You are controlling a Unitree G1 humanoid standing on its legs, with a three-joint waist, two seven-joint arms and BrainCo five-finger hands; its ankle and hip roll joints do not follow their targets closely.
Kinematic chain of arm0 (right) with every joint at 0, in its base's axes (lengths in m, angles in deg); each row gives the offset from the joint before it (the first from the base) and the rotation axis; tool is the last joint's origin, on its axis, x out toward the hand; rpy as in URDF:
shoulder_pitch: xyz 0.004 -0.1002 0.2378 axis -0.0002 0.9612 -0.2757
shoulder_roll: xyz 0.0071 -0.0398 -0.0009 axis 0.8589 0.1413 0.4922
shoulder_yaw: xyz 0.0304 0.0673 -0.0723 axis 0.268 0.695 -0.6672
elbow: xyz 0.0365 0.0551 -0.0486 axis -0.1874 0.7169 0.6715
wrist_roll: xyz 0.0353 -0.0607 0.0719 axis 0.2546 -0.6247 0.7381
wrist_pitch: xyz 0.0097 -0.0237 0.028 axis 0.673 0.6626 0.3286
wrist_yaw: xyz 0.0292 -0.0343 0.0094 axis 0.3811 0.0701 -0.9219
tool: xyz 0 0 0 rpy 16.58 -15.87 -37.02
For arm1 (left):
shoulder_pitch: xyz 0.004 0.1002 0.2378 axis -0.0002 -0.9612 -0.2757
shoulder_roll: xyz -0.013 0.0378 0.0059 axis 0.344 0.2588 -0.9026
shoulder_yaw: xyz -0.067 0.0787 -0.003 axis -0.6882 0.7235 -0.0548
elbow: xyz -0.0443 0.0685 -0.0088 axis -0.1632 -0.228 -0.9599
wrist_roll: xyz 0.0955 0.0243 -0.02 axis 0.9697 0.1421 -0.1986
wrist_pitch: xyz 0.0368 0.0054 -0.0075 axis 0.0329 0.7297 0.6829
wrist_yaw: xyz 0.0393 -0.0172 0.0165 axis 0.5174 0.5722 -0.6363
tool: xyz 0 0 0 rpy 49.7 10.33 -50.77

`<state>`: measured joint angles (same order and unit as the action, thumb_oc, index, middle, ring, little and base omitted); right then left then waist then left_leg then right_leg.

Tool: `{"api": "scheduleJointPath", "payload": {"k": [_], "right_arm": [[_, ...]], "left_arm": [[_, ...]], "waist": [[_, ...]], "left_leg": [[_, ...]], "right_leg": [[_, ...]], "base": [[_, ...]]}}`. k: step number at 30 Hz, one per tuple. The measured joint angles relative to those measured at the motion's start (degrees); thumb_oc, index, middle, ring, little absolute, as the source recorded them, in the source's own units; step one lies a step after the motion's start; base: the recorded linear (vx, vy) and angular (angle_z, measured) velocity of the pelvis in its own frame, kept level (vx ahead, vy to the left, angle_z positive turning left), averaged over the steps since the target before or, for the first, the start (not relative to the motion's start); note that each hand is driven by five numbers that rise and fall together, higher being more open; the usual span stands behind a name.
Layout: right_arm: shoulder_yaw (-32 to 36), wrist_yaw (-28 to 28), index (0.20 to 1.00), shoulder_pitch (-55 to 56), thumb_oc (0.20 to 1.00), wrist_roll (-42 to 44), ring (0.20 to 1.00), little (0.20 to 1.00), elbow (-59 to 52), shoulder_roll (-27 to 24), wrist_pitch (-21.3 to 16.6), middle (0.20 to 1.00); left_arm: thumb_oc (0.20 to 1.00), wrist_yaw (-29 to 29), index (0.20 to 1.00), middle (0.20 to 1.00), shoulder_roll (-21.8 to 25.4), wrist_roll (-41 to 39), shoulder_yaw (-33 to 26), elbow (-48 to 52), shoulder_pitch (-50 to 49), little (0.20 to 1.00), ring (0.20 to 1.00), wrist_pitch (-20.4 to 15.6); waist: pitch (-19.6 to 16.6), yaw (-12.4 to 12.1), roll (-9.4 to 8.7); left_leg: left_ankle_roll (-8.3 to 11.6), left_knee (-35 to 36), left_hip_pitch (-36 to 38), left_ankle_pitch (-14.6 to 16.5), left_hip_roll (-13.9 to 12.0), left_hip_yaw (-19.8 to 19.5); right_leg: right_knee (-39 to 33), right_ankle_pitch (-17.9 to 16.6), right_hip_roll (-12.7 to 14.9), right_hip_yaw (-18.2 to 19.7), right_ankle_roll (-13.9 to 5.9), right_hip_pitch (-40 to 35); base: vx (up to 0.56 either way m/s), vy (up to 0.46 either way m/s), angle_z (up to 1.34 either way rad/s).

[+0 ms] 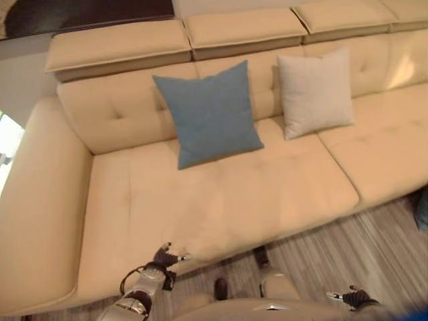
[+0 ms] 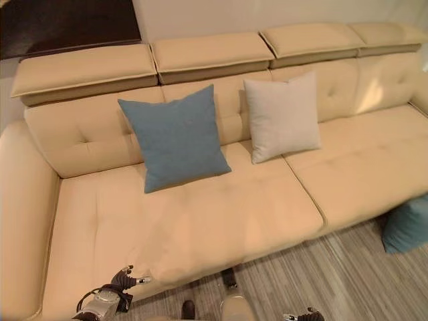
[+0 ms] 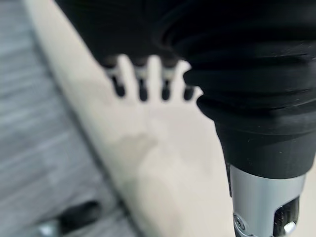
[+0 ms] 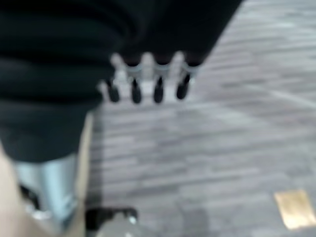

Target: Pick up all the scattered cushions and arrange them neatly on the sofa.

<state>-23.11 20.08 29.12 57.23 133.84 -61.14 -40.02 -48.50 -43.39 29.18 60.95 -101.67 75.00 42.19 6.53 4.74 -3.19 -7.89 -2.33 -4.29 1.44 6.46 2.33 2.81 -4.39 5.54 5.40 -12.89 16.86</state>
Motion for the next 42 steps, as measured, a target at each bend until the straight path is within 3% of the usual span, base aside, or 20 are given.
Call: {"api": "scheduleJointPath", "payload": {"k": [2,4,6,8,11,12,13,14,17,19,20,22,28,30,32,33,37,39,40,42], "right_arm": [[-0.93,-0.17,1.000,-0.73,1.000,-0.61,1.000,1.000,0.88,-0.06,0.23,1.000],[-0.94,-0.23,1.000,-0.59,1.000,-0.97,1.000,1.000,0.78,-0.10,0.13,1.000],[-1.23,-0.24,1.000,-1.21,1.000,-1.05,1.000,1.000,0.08,0.04,0.09,1.000],[-1.44,-0.28,1.000,-2.53,1.000,-1.54,1.000,1.000,-0.88,0.92,0.01,1.000],[-2.04,-0.30,1.000,-1.95,1.000,-2.80,1.000,1.000,-0.76,2.19,-0.42,1.000],[-2.06,-0.28,1.000,-1.79,1.000,-2.86,1.000,1.000,-0.54,2.04,-0.40,1.000],[-2.42,-0.28,1.000,-0.11,1.000,-2.87,1.000,1.000,-0.37,2.54,-0.30,1.000],[-2.27,-0.26,1.000,-0.02,1.000,-2.77,1.000,1.000,-0.38,2.63,-0.30,1.000],[-2.06,-0.06,1.000,0.22,1.000,-2.67,1.000,1.000,-0.39,1.79,-0.30,1.000],[-2.24,0.31,1.000,-1.09,1.000,-2.56,1.000,1.000,0.77,0.83,-0.27,1.000],[-2.28,0.33,1.000,-1.87,1.000,-2.41,1.000,1.000,1.19,0.34,-0.25,1.000],[-1.91,0.44,1.000,-2.00,1.000,-1.09,1.000,1.000,1.22,-0.30,-0.19,1.000],[-0.05,0.36,1.000,-0.35,1.000,0.40,1.000,1.000,1.82,0.84,-0.05,1.000],[0.60,0.52,1.000,-2.45,1.000,1.23,1.000,1.000,1.69,2.20,-0.06,1.000],[0.47,0.68,1.000,-2.33,1.000,1.23,1.000,1.000,1.31,2.40,0.38,1.000],[0.16,0.84,1.000,-1.89,1.000,1.23,1.000,1.000,1.41,2.81,0.83,1.000],[0.17,0.74,1.000,-0.53,1.000,1.18,1.000,1.000,1.14,2.32,0.74,1.000],[0.23,0.77,1.000,-0.28,1.000,1.16,1.000,1.000,0.50,2.03,0.21,1.000],[0.20,0.73,1.000,-0.15,1.000,1.16,1.000,1.000,0.65,2.14,0.20,1.000],[0.29,0.73,1.000,2.30,1.000,1.16,1.000,1.000,1.23,1.36,0.18,1.000]], "left_arm": [[1.000,0.29,1.000,1.000,0.68,0.01,0.01,-0.65,-0.57,1.000,1.000,0.18],[1.000,0.79,1.000,1.000,1.17,0.01,-0.06,-0.41,-1.31,1.000,1.000,0.21],[1.000,0.83,1.000,1.000,1.63,0.01,-0.48,-0.49,-2.40,1.000,1.000,0.30],[1.000,0.85,1.000,1.000,1.90,0.00,-1.63,-0.40,-4.77,1.000,1.000,0.33],[1.000,0.95,1.000,1.000,2.24,-0.01,-1.58,-0.46,-5.27,1.000,1.000,0.75],[1.000,1.01,1.000,1.000,1.70,0.00,-1.44,-0.46,-4.53,1.000,1.000,0.78],[1.000,1.05,1.000,1.000,1.81,0.03,-1.18,0.02,-3.04,1.000,1.000,0.63],[1.000,1.15,1.000,1.000,1.76,0.10,-1.17,-0.13,-3.24,1.000,1.000,0.91],[1.000,1.19,1.000,1.000,0.94,0.11,-0.70,-0.43,-3.87,1.000,1.000,1.28],[1.000,1.06,1.000,1.000,-1.55,0.08,1.22,-0.10,-2.94,1.000,1.000,1.26],[1.000,1.11,1.000,1.000,-1.97,0.10,1.20,-0.20,-2.44,1.000,1.000,1.25],[1.000,0.98,1.000,1.000,-2.16,0.12,1.12,-0.26,-0.02,1.000,1.000,1.23],[1.000,0.76,1.000,1.000,-1.52,1.36,1.33,0.31,1.13,1.000,1.000,1.13],[1.000,0.76,1.000,1.000,-0.47,2.26,2.23,0.23,-0.15,1.000,1.000,1.38],[1.000,0.75,1.000,1.000,-0.46,2.26,1.85,0.34,1.06,1.000,1.000,1.52],[1.000,0.68,1.000,1.000,-0.06,2.23,0.47,1.57,0.81,1.000,1.000,1.09],[1.000,0.69,1.000,1.000,0.36,2.23,0.77,1.77,0.57,1.000,1.000,0.35],[1.000,0.74,1.000,1.000,0.34,2.22,0.30,0.97,-0.90,1.000,1.000,0.70],[1.000,0.78,1.000,1.000,0.76,2.23,0.72,0.91,-2.07,1.000,1.000,0.89],[1.000,1.02,1.000,1.000,-0.21,2.26,1.10,1.01,-4.08,1.000,1.000,1.12]], "waist": [[1.04,-1.40,1.70],[0.94,-3.12,3.03],[0.65,-4.10,2.67],[-0.24,-8.00,2.08],[-1.23,-6.69,0.50],[-1.34,-5.43,1.02],[-1.30,-5.47,-1.39],[-1.35,-5.20,-2.26],[-1.77,-4.09,-2.09],[0.00,-4.55,-1.15],[0.20,-5.35,-0.45],[0.70,-4.18,1.39],[0.72,-4.06,1.29],[0.92,-5.52,1.03],[1.43,-4.42,0.79],[1.52,-4.60,0.57],[1.99,-6.99,2.58],[1.43,-6.94,3.54],[0.42,-6.83,2.09],[-1.34,-5.47,2.44]], "left_leg": [[-0.53,1.79,-0.51,-2.45,-2.55,1.44],[1.26,3.85,0.26,-2.86,-3.48,2.27],[2.16,4.58,0.04,-3.71,-3.76,3.99],[3.69,5.88,-0.66,-4.83,-4.49,9.52],[7.05,6.12,-3.01,-7.17,-3.57,8.23],[8.89,6.17,-3.69,-8.09,-3.79,6.47],[13.35,5.31,-4.72,-5.64,-3.83,6.36],[11.97,2.83,-4.95,-5.33,-3.69,5.13],[11.67,-1.01,-1.97,-4.13,-5.68,-1.04],[11.76,-0.56,-0.92,-2.63,-3.86,-21.65],[11.72,0.25,-0.56,-2.22,-3.23,-23.07],[9.68,1.38,0.06,-0.74,-2.92,-21.30],[6.50,4.74,3.40,-1.81,-0.96,-11.18],[2.85,3.32,2.18,-0.14,-1.44,-6.82],[1.97,3.55,1.63,-1.14,-1.50,-2.91],[1.66,2.53,0.91,-0.81,-1.87,-0.60],[1.77,4.49,3.27,-1.10,-4.24,4.97],[2.84,4.43,3.61,-0.83,-5.78,6.76],[4.19,5.03,3.67,-0.73,-4.93,6.40],[7.03,6.36,5.65,-1.54,-6.39,4.81]], "right_leg": [[15.58,6.36,-2.74,-5.86,4.79,-0.95],[20.98,9.11,-3.16,-7.63,6.45,-3.17],[20.32,10.94,-2.49,-8.81,6.21,-7.00],[13.52,12.90,1.47,-21.34,7.37,-13.45],[-2.67,13.08,-3.44,-15.48,8.79,-20.01],[-4.19,12.27,-4.84,-13.57,11.11,-20.64],[-5.50,9.71,-4.39,-13.14,15.99,-19.96],[-6.43,8.81,-4.02,-12.39,16.90,-20.09],[-7.65,7.08,-5.14,-10.45,15.57,-19.99],[-8.03,3.53,-5.21,-2.28,14.61,-17.82],[-8.05,2.96,-5.13,0.18,13.88,-16.71],[-8.07,2.00,-4.95,2.97,12.53,-15.02],[-6.41,0.63,-2.89,9.69,8.09,-12.22],[-7.93,-6.72,-4.37,14.22,1.57,-8.66],[-6.63,-4.60,-4.55,8.41,1.79,-6.79],[-2.83,-1.40,-4.09,1.25,5.30,-5.63],[1.31,1.81,-2.53,-14.44,8.07,-7.55],[1.87,3.95,-2.10,-16.51,7.77,-9.93],[-2.79,3.36,-1.15,-16.36,7.28,-12.92],[-8.47,2.94,-3.27,-16.27,10.13,-17.43]], "base": [[-0.29,0.034,-0.69],[-0.11,-0.054,-0.52],[-0.15,-0.112,-0.56],[-0.09,-0.148,-1.22],[-0.09,-0.157,-0.02],[-0.12,-0.199,0.55],[-0.08,-0.141,0.22],[-0.07,-0.119,-0.30],[-0.07,-0.031,-0.53],[-0.04,-0.004,-1.63],[0.02,0.063,-1.37],[0.05,0.112,-0.91],[-0.01,0.152,-0.91],[-0.06,0.080,-2.25],[-0.06,0.027,-1.19],[-0.01,0.016,-0.69],[-0.02,-0.020,-0.83],[0.04,-0.122,-0.72],[0.13,-0.207,-0.06],[0.10,-0.273,0.20]]}}
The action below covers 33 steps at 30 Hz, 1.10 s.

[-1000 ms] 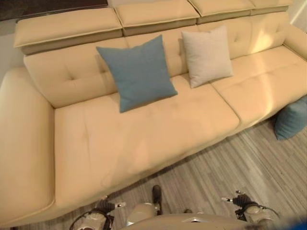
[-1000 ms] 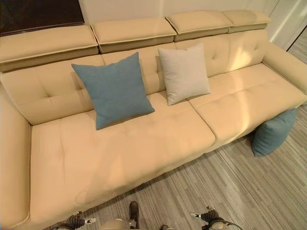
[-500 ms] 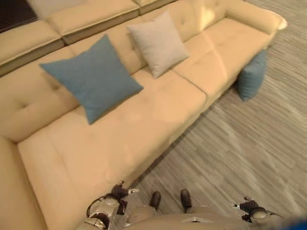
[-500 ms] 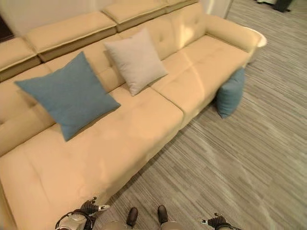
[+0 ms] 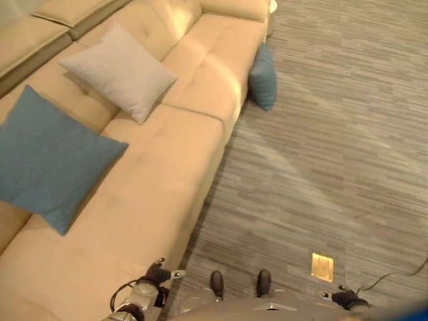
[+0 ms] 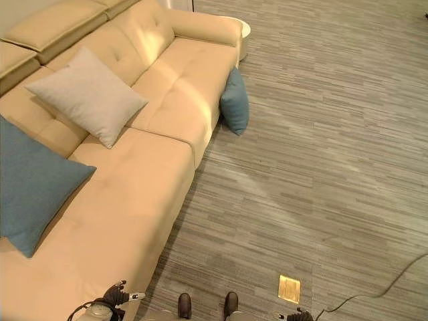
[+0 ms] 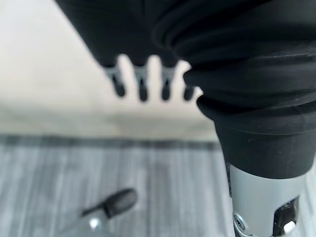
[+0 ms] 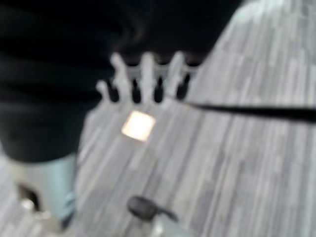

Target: Pick up all the scattered cushions and arrange them neatly on the sofa.

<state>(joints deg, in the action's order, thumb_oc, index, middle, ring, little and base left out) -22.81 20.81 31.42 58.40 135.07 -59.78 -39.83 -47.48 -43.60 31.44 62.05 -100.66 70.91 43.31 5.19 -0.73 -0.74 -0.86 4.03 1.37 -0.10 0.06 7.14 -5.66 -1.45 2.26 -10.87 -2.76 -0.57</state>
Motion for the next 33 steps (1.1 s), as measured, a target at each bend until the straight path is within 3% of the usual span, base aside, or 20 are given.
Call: {"api": "scheduleJointPath", "payload": {"k": [2,5,7,8,9,10,13,15,17,18,19,21,22,24,26,27,30,31,32,33], "right_arm": [[1.15,0.00,1.000,0.47,1.000,0.10,1.000,1.000,-0.21,-1.00,-0.03,1.000],[2.48,0.04,1.000,0.38,1.000,0.86,1.000,1.000,-0.16,-1.31,-0.08,1.000],[2.63,0.04,1.000,0.23,1.000,1.40,1.000,1.000,-0.12,-1.24,-0.06,1.000],[2.54,0.08,1.000,0.15,1.000,2.08,1.000,1.000,-0.20,-1.50,-0.04,1.000],[2.42,0.17,1.000,-0.40,1.000,2.32,1.000,1.000,-0.16,-1.94,-0.07,1.000],[2.37,0.17,1.000,-1.11,1.000,2.32,1.000,1.000,0.42,-2.38,0.06,1.000],[2.23,0.15,1.000,-2.05,1.000,2.32,1.000,1.000,0.69,-3.06,0.05,1.000],[2.24,0.15,1.000,-3.28,1.000,2.30,1.000,1.000,1.45,-3.06,0.01,1.000],[2.22,0.14,1.000,-3.75,1.000,2.30,1.000,1.000,1.42,-3.06,-0.16,1.000],[2.02,0.16,1.000,-3.70,1.000,2.28,1.000,1.000,1.38,-3.19,-0.35,1.000],[1.62,0.26,1.000,-2.94,1.000,2.23,1.000,1.000,1.86,-3.31,-0.25,1.000],[1.38,0.14,1.000,-3.21,1.000,2.22,1.000,1.000,1.91,-3.13,-0.13,1.000],[1.31,0.12,1.000,-3.21,1.000,2.19,1.000,1.000,1.29,-3.00,-0.03,1.000],[0.85,0.04,1.000,-3.23,1.000,2.17,1.000,1.000,0.17,-2.87,0.05,1.000],[0.15,0.13,1.000,-3.88,1.000,2.17,1.000,1.000,-0.22,-2.83,0.05,1.000],[0.11,0.10,1.000,-4.28,1.000,2.12,1.000,1.000,-0.60,-2.84,0.02,1.000],[-0.30,0.10,1.000,-5.43,1.000,1.76,1.000,1.000,-3.05,-2.65,-0.12,1.000],[-0.27,0.13,1.000,-5.90,1.000,1.13,1.000,1.000,-3.01,-2.23,-0.48,1.000],[-0.19,0.14,1.000,-6.04,1.000,0.52,1.000,1.000,-2.62,-1.42,-0.32,1.000],[-0.17,0.13,1.000,-5.10,1.000,0.46,1.000,1.000,-1.91,-0.63,0.01,1.000]], "left_arm": [[1.000,0.05,1.000,1.000,-1.09,0.05,0.06,0.05,0.38,1.000,1.000,0.00],[1.000,0.06,1.000,1.000,-1.23,0.07,0.24,-0.35,2.23,1.000,1.000,0.00],[1.000,0.05,1.000,1.000,-1.20,0.07,0.20,-1.77,4.34,1.000,1.000,0.03],[1.000,0.07,1.000,1.000,-1.31,0.07,0.23,-1.69,4.07,1.000,1.000,0.07],[1.000,0.07,1.000,1.000,-1.47,0.05,1.19,-1.73,3.97,1.000,1.000,0.08],[1.000,0.15,1.000,1.000,-1.53,0.07,3.46,-1.67,4.07,1.000,1.000,0.05],[1.000,0.14,1.000,1.000,-2.44,0.06,4.23,-1.69,4.06,1.000,1.000,0.19],[1.000,0.12,1.000,1.000,-2.82,0.06,4.22,-1.77,3.75,1.000,1.000,0.27],[1.000,0.07,1.000,1.000,-3.13,0.02,4.06,-1.72,3.08,1.000,1.000,0.31],[1.000,0.11,1.000,1.000,-3.13,0.03,3.83,-1.69,3.14,1.000,1.000,0.26],[1.000,-0.04,1.000,1.000,-3.03,0.03,3.59,-1.68,2.03,1.000,1.000,0.43],[1.000,-0.03,1.000,1.000,-2.83,-0.03,3.60,-0.51,2.45,1.000,1.000,0.47],[1.000,-0.02,1.000,1.000,-2.59,-0.03,3.65,0.23,2.70,1.000,1.000,0.42],[1.000,-0.04,1.000,1.000,-1.29,-0.12,4.82,0.29,4.82,1.000,1.000,0.40],[1.000,-0.24,1.000,1.000,0.05,-0.18,5.57,1.29,7.32,1.000,1.000,0.23],[1.000,-0.28,1.000,1.000,0.39,-0.31,6.14,1.45,7.79,1.000,1.000,0.20],[1.000,-0.25,1.000,1.000,0.40,-1.12,4.43,0.92,6.89,1.000,1.000,0.18],[1.000,-0.27,1.000,1.000,0.41,-1.14,3.22,-0.23,6.28,1.000,1.000,0.24],[1.000,-0.22,1.000,1.000,0.31,-1.13,2.31,-1.07,5.18,1.000,1.000,0.46],[1.000,-0.23,1.000,1.000,0.04,-1.14,2.31,-1.61,3.67,1.000,1.000,0.44]], "waist": [[-0.36,0.20,0.63],[0.47,0.68,-0.42],[1.60,0.82,-2.18],[1.65,0.65,-2.49],[1.87,0.66,-2.29],[2.25,0.52,-1.94],[2.90,0.40,-0.07],[3.36,-0.67,1.04],[3.27,-1.86,1.71],[3.00,-1.84,2.06],[0.82,-2.00,2.71],[0.75,-1.98,2.35],[0.80,-1.92,2.60],[1.03,-1.69,2.36],[1.75,-1.97,1.41],[2.37,-1.96,1.56],[2.72,-1.77,1.54],[2.57,-1.78,0.99],[2.35,-0.89,0.05],[1.95,1.01,-0.37]], "left_leg": [[1.28,-1.78,-0.90,-0.21,-1.27,-2.02],[3.84,-8.98,-5.27,-0.66,-1.24,-4.46],[6.79,-15.61,-8.87,-2.32,-0.56,-5.08],[7.39,-17.51,-10.32,-1.51,-0.01,-5.57],[7.12,-18.27,-11.00,-0.75,0.86,-8.58],[7.02,-17.19,-11.27,-0.57,2.47,-11.69],[6.67,-8.09,-11.94,-1.74,4.70,-11.84],[6.97,-2.99,-12.59,-3.51,5.07,-12.20],[6.98,-3.01,-13.48,-4.75,4.79,-12.24],[6.39,-5.59,-13.77,-4.70,4.63,-12.00],[1.81,-4.24,-9.46,-3.80,4.33,-11.58],[-1.62,-0.99,-6.61,-4.06,4.42,-8.81],[-3.00,0.37,-5.04,-4.19,4.07,-7.98],[-3.97,0.50,-2.42,-2.96,4.02,-7.30],[-4.51,-0.18,-1.06,-1.42,4.33,-6.74],[-4.38,0.00,-0.01,-0.70,4.19,-6.40],[-1.67,1.10,4.03,3.07,3.80,-5.16],[-1.69,1.02,4.60,4.22,3.83,-4.78],[-1.77,1.00,6.18,5.88,3.91,-5.28],[-1.25,0.91,8.96,7.54,3.37,-7.60]], "right_leg": [[0.01,0.35,-1.17,-0.23,0.52,-0.38],[0.00,0.92,-0.83,-0.81,1.39,0.09],[0.00,1.39,0.13,-0.68,2.65,0.17],[0.03,1.31,0.14,-0.38,3.21,-0.06],[0.03,1.02,-0.23,0.42,5.21,0.13],[0.01,1.00,-0.23,1.41,5.37,0.50],[0.02,0.72,-0.68,3.55,6.26,0.88],[0.00,1.06,-1.81,5.75,6.73,0.22],[0.00,1.65,-2.87,8.38,7.12,-0.97],[-0.02,2.73,-3.37,9.49,6.75,-2.06],[0.13,4.98,-3.51,13.01,5.40,-4.09],[5.45,6.75,-2.64,13.78,1.89,-2.54],[10.95,8.69,-2.94,13.16,-0.29,-0.43],[30.87,12.94,-2.65,12.81,-5.66,7.84],[43.06,12.87,-0.46,10.77,-6.21,14.71],[43.20,13.27,0.71,9.05,-5.48,16.09],[25.97,11.54,2.90,4.70,-3.78,17.35],[18.48,7.99,2.98,3.22,-3.72,18.55],[9.18,1.46,2.79,3.49,-3.86,19.24],[6.83,-1.91,2.63,3.71,-3.60,18.10]], "base": [[-0.02,-0.237,0.08],[0.00,-0.144,0.15],[0.06,-0.089,0.06],[0.11,-0.092,-0.13],[0.14,-0.062,-0.30],[0.18,-0.056,-0.42],[0.21,-0.065,-0.35],[0.18,-0.046,-0.62],[0.31,0.031,-0.87],[0.53,0.105,-1.18],[0.41,0.094,-1.03],[0.24,0.025,-0.89],[0.18,-0.017,-0.63],[0.17,-0.023,-0.23],[0.22,-0.020,-0.04],[0.25,-0.089,-0.27],[0.36,-0.192,-0.28],[0.43,-0.283,-0.08],[0.50,-0.354,0.36],[0.46,-0.365,0.68]]}}
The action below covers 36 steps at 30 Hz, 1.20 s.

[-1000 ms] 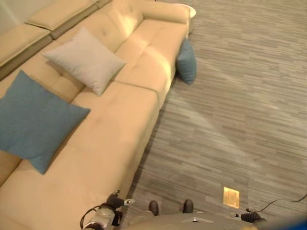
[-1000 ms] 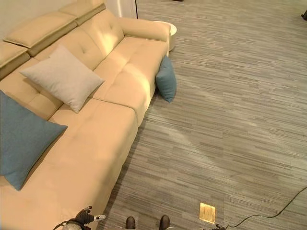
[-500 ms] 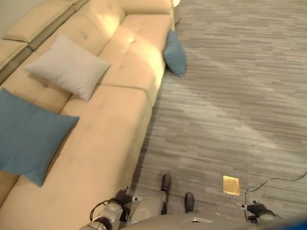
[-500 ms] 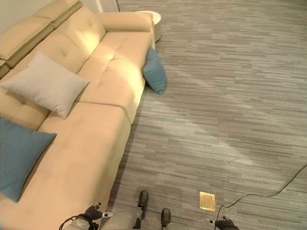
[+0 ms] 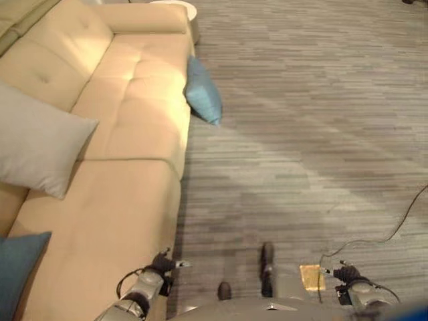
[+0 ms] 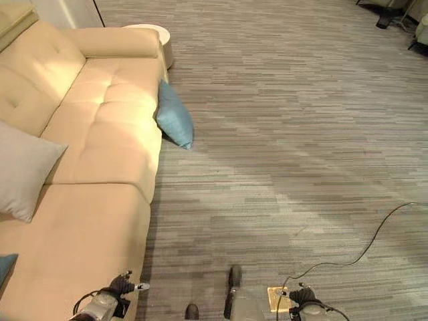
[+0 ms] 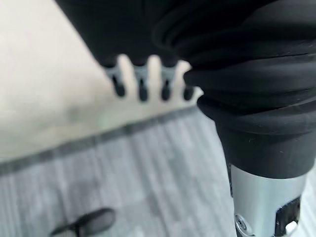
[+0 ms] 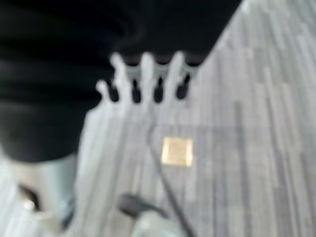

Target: Pick up all the scattered cushions and arrange them neatly on the sofa.

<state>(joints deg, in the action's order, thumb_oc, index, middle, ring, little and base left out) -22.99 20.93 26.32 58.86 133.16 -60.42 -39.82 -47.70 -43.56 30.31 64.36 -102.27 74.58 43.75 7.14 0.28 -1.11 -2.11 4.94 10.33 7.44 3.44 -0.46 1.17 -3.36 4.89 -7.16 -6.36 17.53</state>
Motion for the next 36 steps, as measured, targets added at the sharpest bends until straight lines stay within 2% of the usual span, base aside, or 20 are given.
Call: {"api": "scheduleJointPath", "payload": {"k": [2,4,6,7,9,10,13,16,17,20,21,22,23,24,27,28,30,32,34,36], "right_arm": [[-0.02,0.02,1.000,1.73,1.000,-0.12,1.000,1.000,1.24,0.03,0.09,1.000],[-0.10,-0.01,1.000,2.69,1.000,-0.37,1.000,1.000,1.38,-0.05,0.02,1.000],[-0.05,0.19,1.000,2.32,1.000,-0.14,1.000,1.000,0.45,-0.55,-0.22,1.000],[-0.07,0.25,1.000,2.10,1.000,0.27,1.000,1.000,-0.30,-0.80,-0.56,1.000],[-0.06,0.91,1.000,1.61,1.000,0.89,1.000,1.000,-0.67,-0.78,-0.69,1.000],[-0.03,1.12,1.000,1.52,1.000,1.90,1.000,1.000,-0.21,-0.53,-0.66,1.000],[-0.16,1.17,1.000,0.62,1.000,1.97,1.000,1.000,0.99,-0.89,-0.60,1.000],[-0.27,1.21,1.000,0.10,1.000,1.96,1.000,1.000,2.44,-1.65,-0.46,1.000],[-0.23,1.21,1.000,-0.35,1.000,1.93,1.000,1.000,2.65,-1.82,-0.41,1.000],[-0.37,1.12,1.000,-0.01,1.000,1.81,1.000,1.000,3.52,-1.47,-0.53,1.000],[-0.38,1.14,1.000,0.24,1.000,1.80,1.000,1.000,3.50,-1.52,-0.65,1.000],[-0.42,1.13,1.000,0.28,1.000,1.80,1.000,1.000,3.62,-1.36,-0.59,1.000],[-0.39,1.06,1.000,0.33,1.000,1.76,1.000,1.000,3.82,-1.16,-0.57,1.000],[-0.17,1.02,1.000,0.61,1.000,1.76,1.000,1.000,3.47,-0.58,-0.43,1.000],[-1.41,1.04,1.000,0.61,1.000,1.74,1.000,1.000,2.40,-0.69,-0.59,1.000],[-1.40,1.11,1.000,0.26,1.000,1.74,1.000,1.000,1.86,-0.82,-0.59,1.000],[-1.42,1.03,1.000,-0.16,1.000,1.73,1.000,1.000,-0.01,-0.68,-0.62,1.000],[-2.44,0.88,1.000,-0.62,1.000,1.73,1.000,1.000,-1.23,-0.08,-0.74,1.000],[-2.21,0.87,1.000,-0.12,1.000,1.75,1.000,1.000,-0.71,0.08,-0.59,1.000],[-2.09,0.83,1.000,1.71,1.000,1.81,1.000,1.000,0.28,0.40,-0.45,1.000]], "left_arm": [[1.000,0.00,1.000,1.000,-1.66,0.04,0.04,-0.26,-1.81,1.000,1.000,-0.05],[1.000,0.02,1.000,1.000,-3.61,0.05,0.03,-0.88,-2.49,1.000,1.000,-0.10],[1.000,0.02,1.000,1.000,-4.00,0.04,0.00,-0.76,-1.87,1.000,1.000,-0.15],[1.000,-0.01,1.000,1.000,-3.94,0.04,-0.03,-0.71,-1.42,1.000,1.000,-0.18],[1.000,-0.04,1.000,1.000,-3.65,0.02,0.03,-0.52,-0.25,1.000,1.000,-0.20],[1.000,-0.05,1.000,1.000,-3.45,-0.02,0.18,-0.21,0.12,1.000,1.000,-0.23],[1.000,-0.03,1.000,1.000,-3.19,-0.01,0.58,1.68,0.63,1.000,1.000,-0.45],[1.000,-0.03,1.000,1.000,-3.72,0.04,2.39,1.84,0.64,1.000,1.000,-0.41],[1.000,-0.02,1.000,1.000,-3.86,0.04,2.41,1.65,0.24,1.000,1.000,-0.32],[1.000,-0.05,1.000,1.000,-3.29,0.03,2.26,1.35,-1.93,1.000,1.000,0.18],[1.000,-0.06,1.000,1.000,-3.32,0.02,2.23,1.35,-2.91,1.000,1.000,0.19],[1.000,-0.03,1.000,1.000,-3.29,0.03,2.22,1.42,-3.00,1.000,1.000,0.22],[1.000,-0.02,1.000,1.000,-3.44,0.03,2.28,1.51,-2.55,1.000,1.000,0.37],[1.000,-0.01,1.000,1.000,-3.44,0.03,2.41,1.53,-2.56,1.000,1.000,0.67],[1.000,-0.04,1.000,1.000,-2.24,0.00,3.51,1.55,0.64,1.000,1.000,0.62],[1.000,-0.03,1.000,1.000,-1.91,0.00,4.31,1.67,2.07,1.000,1.000,0.57],[1.000,-0.10,1.000,1.000,-1.83,-0.03,4.17,1.51,3.72,1.000,1.000,0.51],[1.000,-0.10,1.000,1.000,-1.44,-0.04,3.49,0.79,3.31,1.000,1.000,0.55],[1.000,-0.07,1.000,1.000,-1.43,-0.03,1.63,-0.92,2.17,1.000,1.000,0.74],[1.000,-0.05,1.000,1.000,-2.04,-0.12,1.40,-0.75,-0.87,1.000,1.000,0.66]], "waist": [[-1.21,0.43,0.94],[-3.72,-0.13,1.15],[-4.28,-0.73,0.09],[-4.28,-1.02,-0.62],[-3.76,-1.74,-1.58],[-2.89,-1.90,-2.65],[-1.75,-2.49,-2.18],[-0.68,-2.68,0.37],[-0.17,-3.00,1.69],[-0.37,-4.41,3.21],[-1.30,-4.32,2.85],[-1.52,-3.94,2.58],[-1.23,-3.79,2.50],[-1.26,-3.96,3.16],[-1.74,-4.11,0.72],[-1.50,-3.52,0.92],[0.17,-3.04,2.28],[0.50,-2.39,3.02],[0.12,-0.98,1.88],[-1.33,0.91,2.44]], "left_leg": [[1.97,-1.10,3.94,1.68,-2.14,-1.38],[4.04,-9.48,1.67,1.34,-3.76,-1.86],[6.58,-26.00,-6.02,0.82,-2.95,-1.79],[9.61,-35.35,-11.61,-1.71,-2.65,-1.99],[9.92,-45.88,-18.95,-2.38,-3.21,-1.85],[8.98,-44.40,-20.72,-1.56,-2.69,-1.59],[8.46,-28.44,-23.23,-1.72,-0.30,-1.86],[7.75,-3.21,-23.09,-10.79,2.86,-3.96],[7.73,-0.44,-23.46,-13.47,2.91,-5.51],[6.99,-5.60,-23.05,-15.56,2.29,-5.48],[4.75,-6.84,-21.43,-15.67,2.55,-6.23],[-0.29,-4.87,-19.33,-15.57,3.21,-6.10],[-2.64,-2.55,-16.94,-14.77,2.86,-5.88],[-3.46,-0.48,-13.82,-15.86,1.12,-5.65],[-5.75,-1.14,-10.63,-11.71,2.99,-6.19],[-5.95,-1.26,-10.16,-11.11,3.18,-6.68],[-5.46,-1.07,-7.18,-8.90,2.42,-6.95],[-2.82,-0.91,-4.95,-6.96,1.49,-6.59],[-2.53,-1.01,-1.38,-1.60,1.53,-8.31],[0.07,-2.26,4.07,3.24,-0.78,-12.27]], "right_leg": [[0.42,-5.58,-1.64,-0.63,4.23,-3.60],[-6.45,-6.42,-3.56,-1.60,6.29,-9.60],[-6.52,-5.83,-3.75,-1.59,9.78,-10.88],[-6.50,-5.06,-3.68,-1.55,11.03,-11.11],[-6.50,-3.30,-3.84,-0.94,12.96,-12.63],[-6.50,-2.17,-4.00,-0.37,13.48,-14.28],[-6.88,1.54,-4.90,0.32,11.61,-17.82],[-6.87,3.95,-6.64,1.60,9.97,-20.33],[-6.87,4.76,-7.96,2.24,10.91,-21.43],[-6.81,8.16,-10.28,5.24,12.20,-26.02],[-6.47,9.66,-10.13,6.54,11.33,-27.19],[-5.72,10.70,-9.48,6.63,9.57,-28.00],[-0.51,11.94,-9.52,6.41,7.40,-26.95],[11.77,14.82,-10.05,5.58,3.30,-22.41],[37.60,18.02,-4.73,4.79,-0.85,-9.34],[42.69,17.72,-3.28,4.68,-1.50,-5.37],[39.29,18.63,-2.48,4.04,0.61,-1.90],[23.94,15.99,-3.60,4.12,1.65,-0.78],[0.85,2.59,-4.46,4.62,1.88,1.88],[2.83,-3.37,-4.98,4.32,3.86,-1.01]], "base": [[0.26,-0.299,0.49],[0.11,-0.252,0.13],[0.10,-0.272,-0.03],[0.19,-0.307,-0.09],[0.18,-0.192,-0.08],[0.21,-0.101,-0.24],[0.29,-0.096,-0.23],[0.32,-0.104,-0.22],[0.37,-0.073,-0.44],[0.32,0.012,-0.58],[0.39,0.029,-0.53],[0.29,0.019,-0.40],[0.24,0.016,-0.41],[0.09,0.006,-0.38],[0.22,-0.012,-0.05],[0.35,-0.057,0.10],[0.33,-0.111,-0.05],[0.35,-0.178,-0.05],[0.62,-0.365,0.48],[0.44,-0.359,0.85]]}}
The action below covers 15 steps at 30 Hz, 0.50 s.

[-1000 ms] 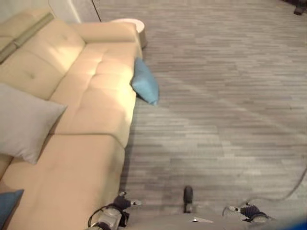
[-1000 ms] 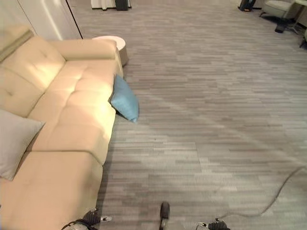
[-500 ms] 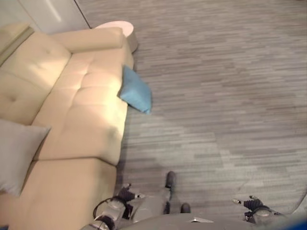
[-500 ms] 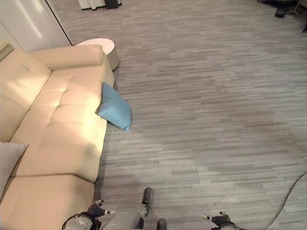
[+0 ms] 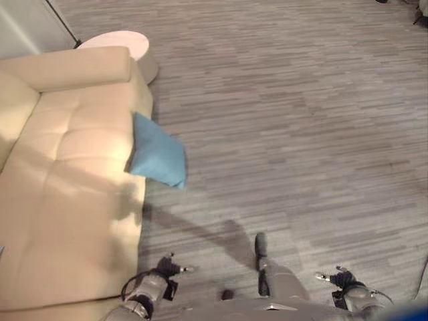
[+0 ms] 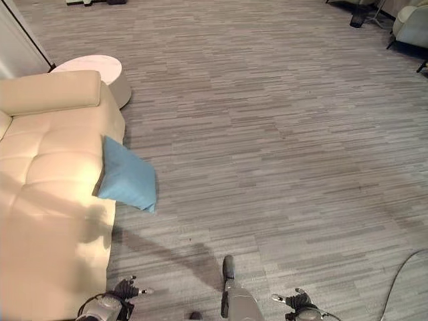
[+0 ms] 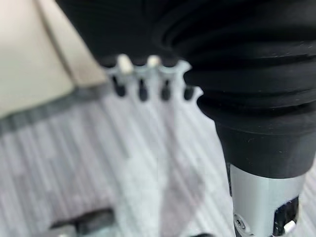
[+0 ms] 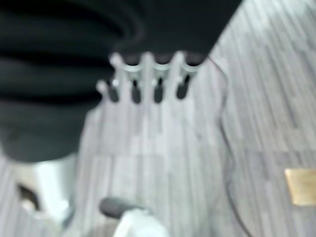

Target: Pick up all the scattered cushions and arrange them neatly on the sofa.

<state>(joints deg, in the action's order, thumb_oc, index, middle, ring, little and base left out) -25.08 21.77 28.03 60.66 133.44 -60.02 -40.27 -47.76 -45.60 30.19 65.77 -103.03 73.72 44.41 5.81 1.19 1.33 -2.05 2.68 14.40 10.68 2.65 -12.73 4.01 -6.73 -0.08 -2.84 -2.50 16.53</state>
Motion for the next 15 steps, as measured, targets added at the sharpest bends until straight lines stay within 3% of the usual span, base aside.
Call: {"api": "scheduleJointPath", "payload": {"k": [2,4,5,6,7,8,9,11,13,14,15], "right_arm": [[0.05,-0.02,1.000,0.53,1.000,0.04,1.000,1.000,0.34,0.02,-0.04,1.000],[-0.19,0.05,1.000,0.97,1.000,0.05,1.000,1.000,-0.22,0.70,-0.21,1.000],[-0.21,0.15,1.000,0.55,1.000,0.06,1.000,1.000,-0.19,0.49,-0.17,1.000],[-0.24,0.25,1.000,-0.76,1.000,0.04,1.000,1.000,-0.22,0.40,-0.34,1.000],[-0.27,0.27,1.000,-2.07,1.000,0.05,1.000,1.000,-0.11,0.51,-0.25,1.000],[-0.42,0.25,1.000,-3.02,1.000,0.04,1.000,1.000,-0.02,0.54,-0.24,1.000],[-0.48,0.25,1.000,-2.93,1.000,0.04,1.000,1.000,0.40,0.43,-0.23,1.000],[-0.49,0.26,1.000,-2.73,1.000,0.03,1.000,1.000,1.55,0.18,-0.21,1.000],[-0.46,0.19,1.000,-1.75,1.000,0.03,1.000,1.000,3.11,0.44,-0.09,1.000],[-0.31,0.21,1.000,-1.78,1.000,0.03,1.000,1.000,3.31,0.39,-0.03,1.000],[-0.36,0.11,1.000,-2.11,1.000,-0.01,1.000,1.000,3.56,0.84,-0.08,1.000]], "left_arm": [[1.000,0.03,1.000,1.000,-1.82,-0.10,-0.13,0.25,-0.50,1.000,1.000,-0.42],[1.000,0.09,1.000,1.000,-2.97,-1.45,-0.01,1.48,-0.16,1.000,1.000,-1.18],[1.000,0.18,1.000,1.000,-3.10,-2.25,-0.21,2.82,0.37,1.000,1.000,-1.39],[1.000,0.16,1.000,1.000,-2.72,-2.49,-0.27,3.66,0.93,1.000,1.000,-1.76],[1.000,0.14,1.000,1.000,-2.36,-2.53,-0.19,4.10,1.29,1.000,1.000,-1.83],[1.000,0.18,1.000,1.000,-1.54,-2.52,0.11,4.70,1.11,1.000,1.000,-1.86],[1.000,0.17,1.000,1.000,-1.24,-2.48,0.30,4.89,0.98,1.000,1.000,-1.90],[1.000,0.22,1.000,1.000,-1.14,-2.22,0.63,4.91,0.77,1.000,1.000,-1.84],[1.000,0.34,1.000,1.000,-1.15,-2.21,0.45,4.65,0.85,1.000,1.000,-1.85],[1.000,0.34,1.000,1.000,-0.94,-2.19,-0.18,4.60,0.83,1.000,1.000,-1.81],[1.000,0.40,1.000,1.000,-0.22,-2.19,-1.14,4.36,0.09,1.000,1.000,-1.75]], "waist": [[-0.65,-0.88,-0.17],[-1.72,-2.21,-3.82],[-1.66,-3.31,-4.04],[-1.02,-4.74,-4.57],[-0.38,-4.99,-5.00],[0.21,-4.45,-5.56],[0.22,-4.02,-5.55],[0.20,-3.63,-4.66],[0.37,-3.66,-4.10],[0.77,-4.00,-3.59],[0.71,-4.36,-4.15]], "left_leg": [[2.56,-9.36,-2.20,-0.20,-0.46,-0.32],[9.03,-35.27,-15.55,-3.97,2.59,2.65],[9.30,-42.81,-21.02,-4.18,2.52,4.68],[8.32,-43.85,-24.70,-3.57,2.04,7.00],[8.15,-40.20,-26.00,-3.44,1.90,8.96],[8.10,-26.50,-26.61,-3.97,1.35,11.77],[7.64,-19.41,-26.62,-5.09,1.64,13.08],[5.98,-6.16,-27.32,-11.14,2.14,16.87],[5.54,-1.68,-28.88,-16.24,2.12,22.59],[4.77,-1.98,-29.53,-17.74,2.55,22.61],[3.30,-3.34,-28.85,-18.09,4.14,21.94]], "right_leg": [[-3.75,-0.77,-0.63,-1.28,2.56,-5.35],[-8.79,-1.29,0.82,-2.92,7.60,-10.13],[-8.80,-0.60,0.48,-3.06,8.65,-10.52],[-9.20,0.00,0.21,-3.08,9.23,-11.66],[-9.20,0.80,0.10,-3.16,8.49,-13.14],[-9.29,3.75,0.05,-4.54,5.13,-16.33],[-9.31,4.98,-0.09,-5.41,4.32,-17.40],[-9.30,7.51,-1.11,-7.25,3.69,-19.84],[-9.25,10.01,-2.64,-8.62,3.50,-21.32],[-9.23,10.23,-3.75,-8.86,3.48,-22.38],[-9.21,11.54,-3.91,-8.19,1.43,-23.81]], "base": [[0.20,-0.311,0.68],[0.12,-0.232,0.74],[0.16,-0.176,0.27],[0.23,-0.166,-0.05],[0.33,-0.146,0.05],[0.34,-0.127,0.19],[0.33,-0.104,0.34],[0.29,-0.094,0.43],[0.28,-0.035,0.43],[0.39,0.029,0.08],[0.39,0.071,-0.20]]}}
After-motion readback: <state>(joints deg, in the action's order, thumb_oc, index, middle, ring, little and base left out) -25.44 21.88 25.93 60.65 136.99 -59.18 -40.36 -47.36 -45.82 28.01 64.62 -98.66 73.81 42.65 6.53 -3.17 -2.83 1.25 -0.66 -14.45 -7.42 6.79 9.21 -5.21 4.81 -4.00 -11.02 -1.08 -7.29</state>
